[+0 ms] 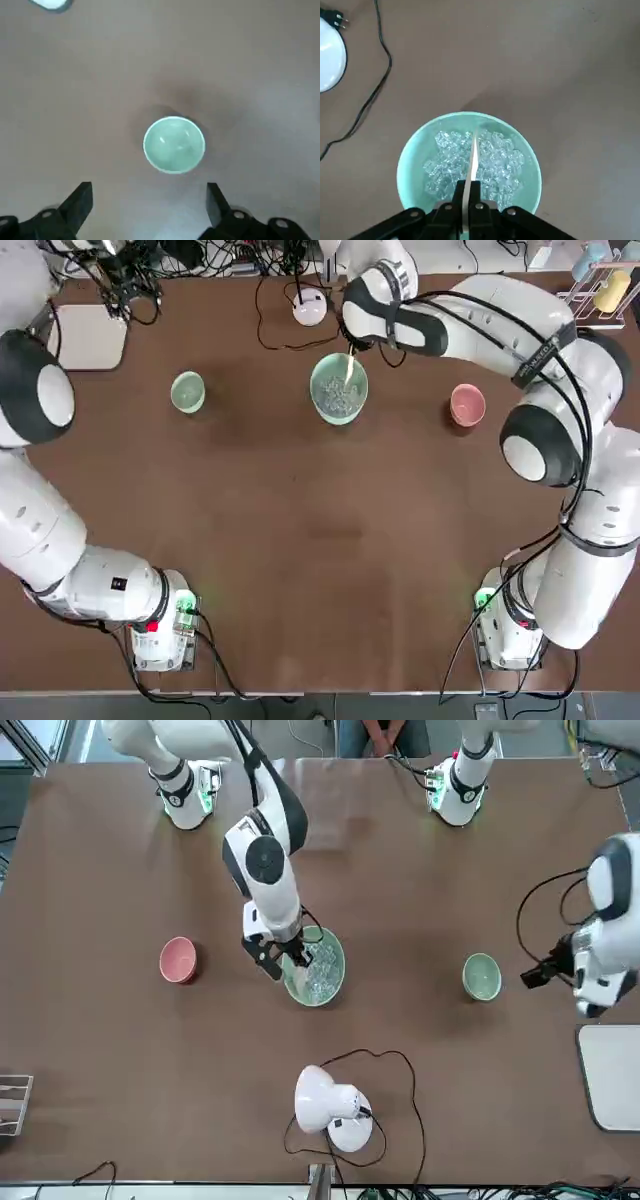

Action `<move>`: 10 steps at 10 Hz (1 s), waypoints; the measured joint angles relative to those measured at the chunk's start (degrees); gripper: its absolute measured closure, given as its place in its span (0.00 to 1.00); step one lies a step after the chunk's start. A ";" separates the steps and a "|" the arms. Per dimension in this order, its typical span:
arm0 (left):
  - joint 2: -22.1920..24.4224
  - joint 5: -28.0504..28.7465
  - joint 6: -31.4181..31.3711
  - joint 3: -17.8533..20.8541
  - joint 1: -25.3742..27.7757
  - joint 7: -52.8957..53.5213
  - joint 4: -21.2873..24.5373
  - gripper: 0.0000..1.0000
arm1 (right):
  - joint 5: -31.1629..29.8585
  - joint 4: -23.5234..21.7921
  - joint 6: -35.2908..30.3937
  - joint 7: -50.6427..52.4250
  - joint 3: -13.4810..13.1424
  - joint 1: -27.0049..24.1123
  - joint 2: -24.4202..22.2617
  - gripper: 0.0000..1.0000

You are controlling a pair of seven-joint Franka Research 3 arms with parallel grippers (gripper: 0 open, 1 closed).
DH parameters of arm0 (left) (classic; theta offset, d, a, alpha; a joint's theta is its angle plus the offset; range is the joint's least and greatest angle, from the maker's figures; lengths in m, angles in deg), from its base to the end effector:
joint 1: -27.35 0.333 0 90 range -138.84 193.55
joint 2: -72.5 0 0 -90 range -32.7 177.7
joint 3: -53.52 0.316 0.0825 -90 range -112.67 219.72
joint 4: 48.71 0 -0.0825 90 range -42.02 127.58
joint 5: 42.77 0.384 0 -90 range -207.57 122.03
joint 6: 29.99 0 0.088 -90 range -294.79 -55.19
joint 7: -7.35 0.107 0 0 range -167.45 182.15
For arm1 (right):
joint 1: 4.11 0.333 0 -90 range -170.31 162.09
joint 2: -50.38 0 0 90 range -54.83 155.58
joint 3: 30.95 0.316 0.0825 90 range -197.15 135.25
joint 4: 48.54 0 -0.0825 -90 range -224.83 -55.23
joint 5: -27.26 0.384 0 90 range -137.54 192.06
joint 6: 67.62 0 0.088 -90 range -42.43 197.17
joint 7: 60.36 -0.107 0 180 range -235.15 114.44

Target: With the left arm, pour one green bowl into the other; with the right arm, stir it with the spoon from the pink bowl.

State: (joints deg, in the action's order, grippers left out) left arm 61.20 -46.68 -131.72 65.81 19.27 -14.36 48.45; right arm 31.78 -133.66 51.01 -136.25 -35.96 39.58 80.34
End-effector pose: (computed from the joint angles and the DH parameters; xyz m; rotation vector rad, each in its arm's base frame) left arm 0.6068 0.0306 0.4693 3.0443 0.7263 -0.1802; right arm 0.5425 0.4526 0.3773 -2.9010 1.0132 -0.0181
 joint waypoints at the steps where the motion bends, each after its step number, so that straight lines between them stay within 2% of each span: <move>1: 3.27 -0.08 1.01 -0.21 -0.07 0.54 -0.02 0.00 | 0.00 0.01 -0.24 -0.04 0.17 0.91 0.04 0.95; 3: 7.19 -0.08 3.34 -0.55 -0.26 0.93 -1.09 0.00 | 0.00 0.04 -0.27 -0.57 0.31 2.31 0.11 0.95; 5: 7.31 -0.08 7.48 -1.14 0.05 4.32 -5.71 0.00 | 0.00 0.14 0.82 -3.42 0.31 2.66 0.12 0.95; 8: 7.13 -0.08 11.45 -5.80 3.71 12.53 -13.40 0.00 | 0.00 0.38 3.59 -6.81 -0.01 2.00 0.13 0.95; 10: 7.08 0.22 12.92 -10.33 6.02 16.03 -14.76 0.00 | -0.01 0.43 3.57 -6.76 -0.19 0.77 0.16 0.95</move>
State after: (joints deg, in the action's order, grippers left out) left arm 68.28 -46.46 -118.79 55.48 25.29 1.67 33.70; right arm 31.77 -133.23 54.58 -143.01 -36.15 40.35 80.50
